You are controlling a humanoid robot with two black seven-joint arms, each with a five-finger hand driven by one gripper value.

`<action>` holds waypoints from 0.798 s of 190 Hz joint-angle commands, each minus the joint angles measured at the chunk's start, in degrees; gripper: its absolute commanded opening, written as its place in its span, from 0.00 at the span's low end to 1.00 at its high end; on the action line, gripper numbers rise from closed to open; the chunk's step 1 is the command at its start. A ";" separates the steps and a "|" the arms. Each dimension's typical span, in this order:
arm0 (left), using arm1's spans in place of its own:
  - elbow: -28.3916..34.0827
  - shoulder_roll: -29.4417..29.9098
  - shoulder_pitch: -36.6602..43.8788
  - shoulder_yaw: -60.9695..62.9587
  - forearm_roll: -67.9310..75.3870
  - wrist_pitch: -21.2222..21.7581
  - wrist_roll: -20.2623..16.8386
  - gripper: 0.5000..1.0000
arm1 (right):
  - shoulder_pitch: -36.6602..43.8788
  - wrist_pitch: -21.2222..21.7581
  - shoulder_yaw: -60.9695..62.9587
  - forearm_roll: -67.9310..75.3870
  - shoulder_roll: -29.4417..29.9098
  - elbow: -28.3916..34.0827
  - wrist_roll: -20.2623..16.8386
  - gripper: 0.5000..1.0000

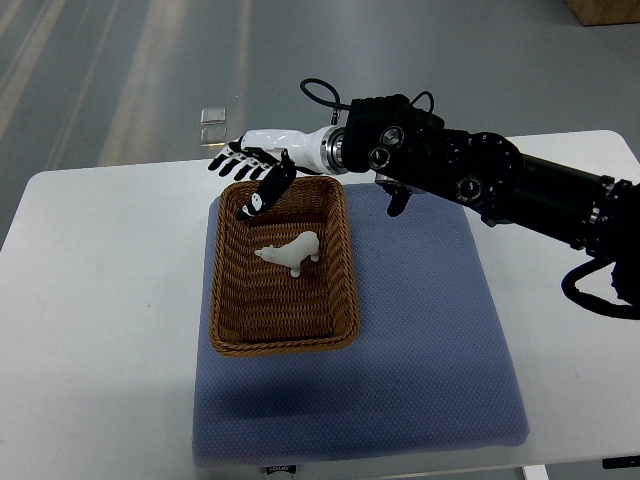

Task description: Place white bear in brown basket with right hand

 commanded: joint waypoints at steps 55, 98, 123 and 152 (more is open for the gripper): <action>-0.18 0.00 0.00 0.04 0.12 0.00 -0.01 1.00 | -21.21 -0.19 36.94 5.95 -4.19 -0.93 4.60 0.85; -0.27 0.00 0.00 0.04 0.12 0.00 -0.01 1.00 | -26.83 -0.54 48.11 23.09 -3.31 -6.11 4.69 0.85; -0.27 0.00 0.00 0.04 0.12 0.00 -0.01 1.00 | -27.89 -0.02 48.46 33.80 -3.31 -9.80 6.62 0.85; -0.71 0.00 0.00 0.13 0.12 0.00 -0.01 1.00 | -29.38 1.04 48.28 40.05 -3.22 -10.95 8.73 0.85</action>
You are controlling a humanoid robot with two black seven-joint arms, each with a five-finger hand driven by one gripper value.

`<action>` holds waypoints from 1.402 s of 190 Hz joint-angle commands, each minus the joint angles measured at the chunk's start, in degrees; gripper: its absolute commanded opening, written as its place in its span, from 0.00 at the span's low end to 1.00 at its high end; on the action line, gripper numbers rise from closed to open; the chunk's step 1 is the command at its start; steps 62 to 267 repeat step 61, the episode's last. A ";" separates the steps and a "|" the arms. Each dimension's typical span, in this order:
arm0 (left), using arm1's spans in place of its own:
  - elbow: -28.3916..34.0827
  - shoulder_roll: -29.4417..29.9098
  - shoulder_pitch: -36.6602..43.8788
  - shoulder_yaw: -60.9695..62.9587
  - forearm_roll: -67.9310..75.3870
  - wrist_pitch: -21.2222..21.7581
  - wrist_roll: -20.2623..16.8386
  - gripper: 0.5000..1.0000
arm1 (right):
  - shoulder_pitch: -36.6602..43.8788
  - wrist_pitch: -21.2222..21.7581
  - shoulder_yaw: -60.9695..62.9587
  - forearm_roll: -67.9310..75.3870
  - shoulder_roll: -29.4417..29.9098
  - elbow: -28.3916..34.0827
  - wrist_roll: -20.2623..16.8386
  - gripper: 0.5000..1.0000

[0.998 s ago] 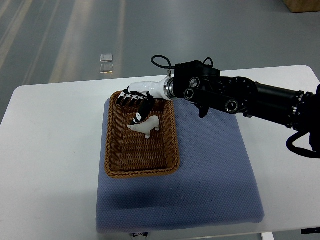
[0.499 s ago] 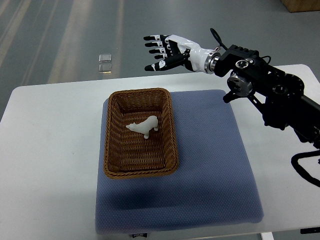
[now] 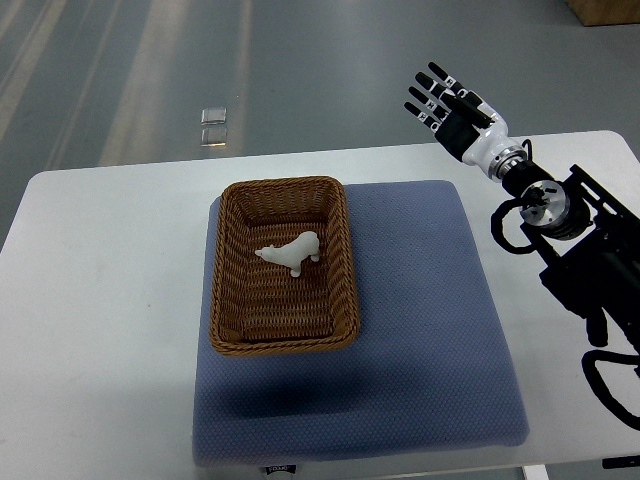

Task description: Place white bear in brown basket with right hand

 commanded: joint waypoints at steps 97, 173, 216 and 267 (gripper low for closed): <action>-1.03 0.00 -0.01 0.00 -0.08 0.00 0.01 1.00 | -2.54 3.45 -0.10 4.22 1.93 -0.77 4.83 0.85; -1.03 0.00 -0.01 0.00 -0.08 0.00 0.01 1.00 | -2.54 3.45 -0.10 4.22 1.93 -0.77 4.83 0.85; -1.03 0.00 -0.01 0.00 -0.08 0.00 0.01 1.00 | -2.54 3.45 -0.10 4.22 1.93 -0.77 4.83 0.85; -1.03 0.00 -0.01 0.00 -0.08 0.00 0.01 1.00 | -2.54 3.45 -0.10 4.22 1.93 -0.77 4.83 0.85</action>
